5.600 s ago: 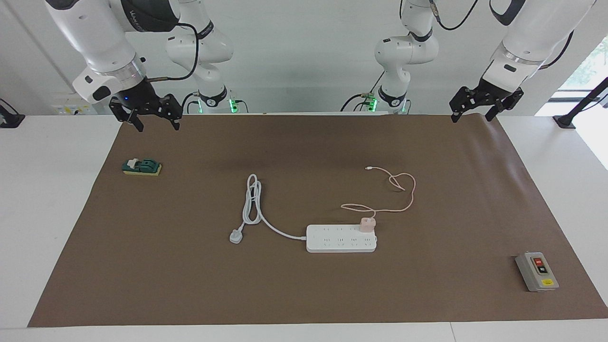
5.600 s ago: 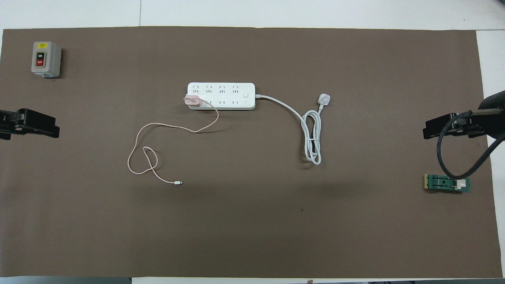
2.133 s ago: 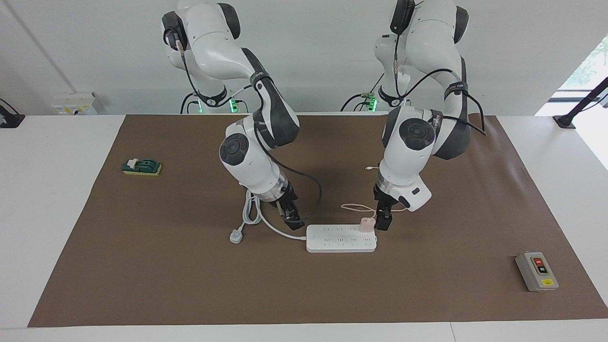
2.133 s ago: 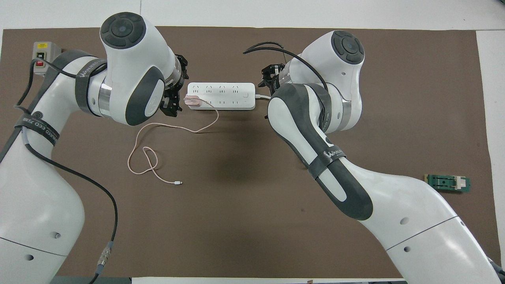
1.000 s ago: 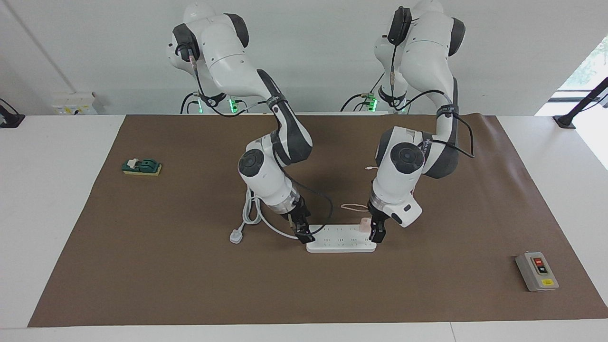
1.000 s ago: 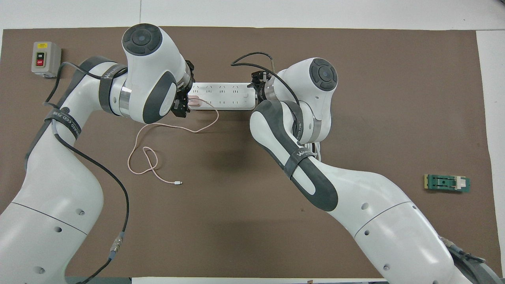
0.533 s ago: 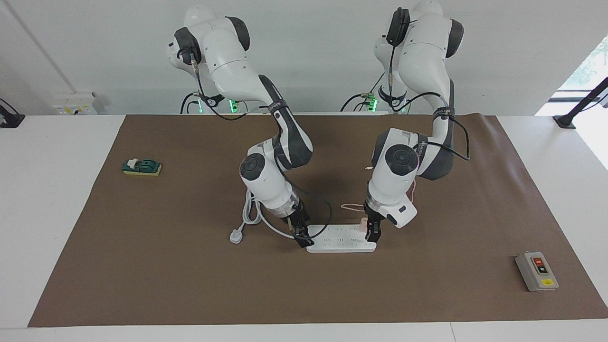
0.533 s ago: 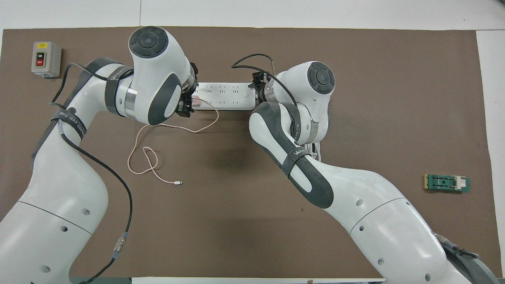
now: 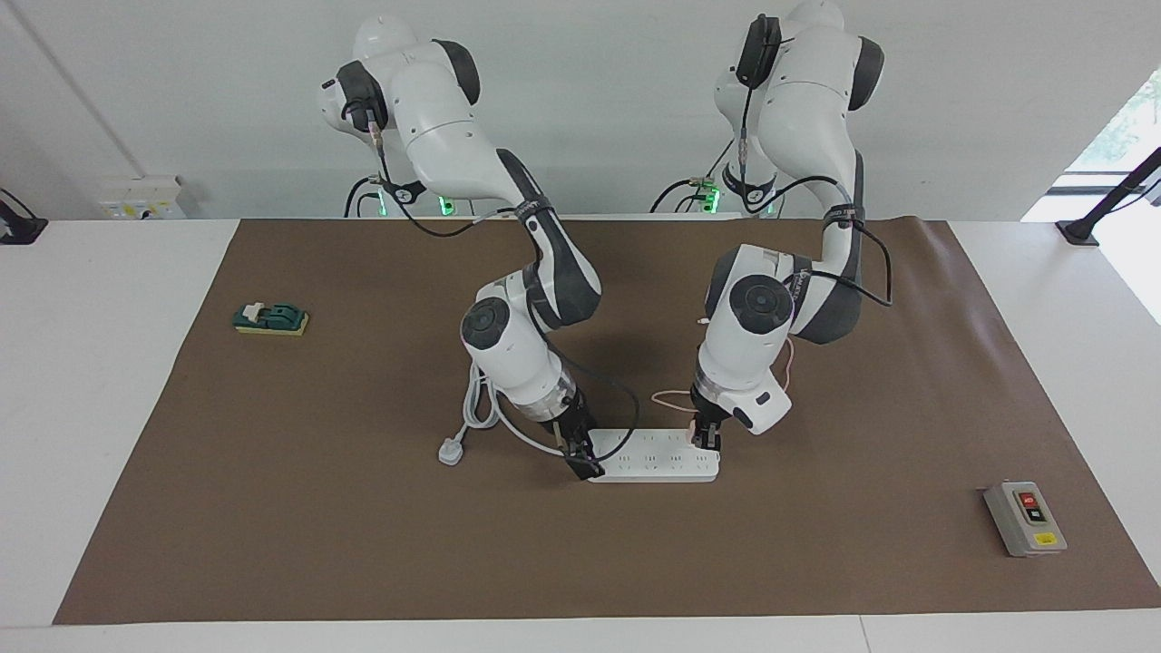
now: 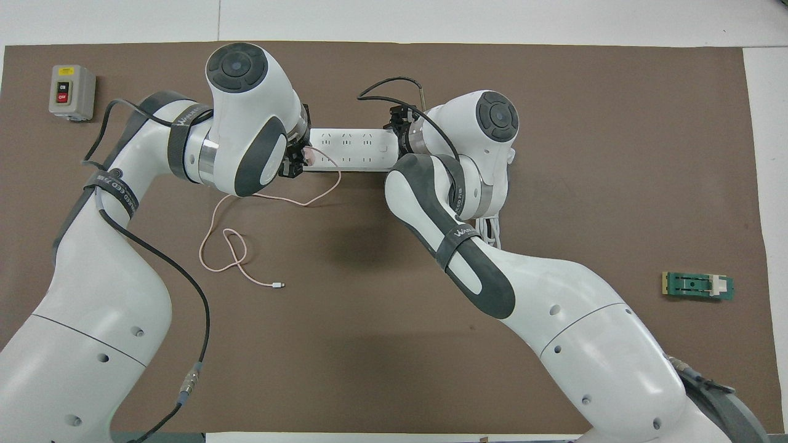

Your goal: Unplug charger and place it aside

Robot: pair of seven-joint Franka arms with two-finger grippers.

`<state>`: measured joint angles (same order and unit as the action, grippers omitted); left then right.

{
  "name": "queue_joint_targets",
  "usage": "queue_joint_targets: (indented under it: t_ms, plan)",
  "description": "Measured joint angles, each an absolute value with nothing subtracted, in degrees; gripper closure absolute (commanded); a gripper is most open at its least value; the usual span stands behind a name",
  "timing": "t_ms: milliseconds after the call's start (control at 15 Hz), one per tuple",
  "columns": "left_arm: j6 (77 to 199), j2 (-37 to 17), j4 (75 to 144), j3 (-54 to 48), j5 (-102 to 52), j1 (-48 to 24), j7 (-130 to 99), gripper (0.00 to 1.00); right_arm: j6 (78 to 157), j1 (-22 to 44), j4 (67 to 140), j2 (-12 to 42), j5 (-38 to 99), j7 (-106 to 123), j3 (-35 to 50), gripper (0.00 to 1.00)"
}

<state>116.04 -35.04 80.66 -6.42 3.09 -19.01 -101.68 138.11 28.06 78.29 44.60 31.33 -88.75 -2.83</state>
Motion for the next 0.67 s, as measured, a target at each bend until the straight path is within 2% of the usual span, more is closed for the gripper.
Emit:
queue_joint_targets:
  t_ms: [667]
  plan:
    - [116.1, -35.0, 80.7, -6.4, 3.1, -19.0, -101.3, 1.00, 132.7, 26.3, 74.1, 46.0, 31.3, -88.7, -3.2, 0.00]
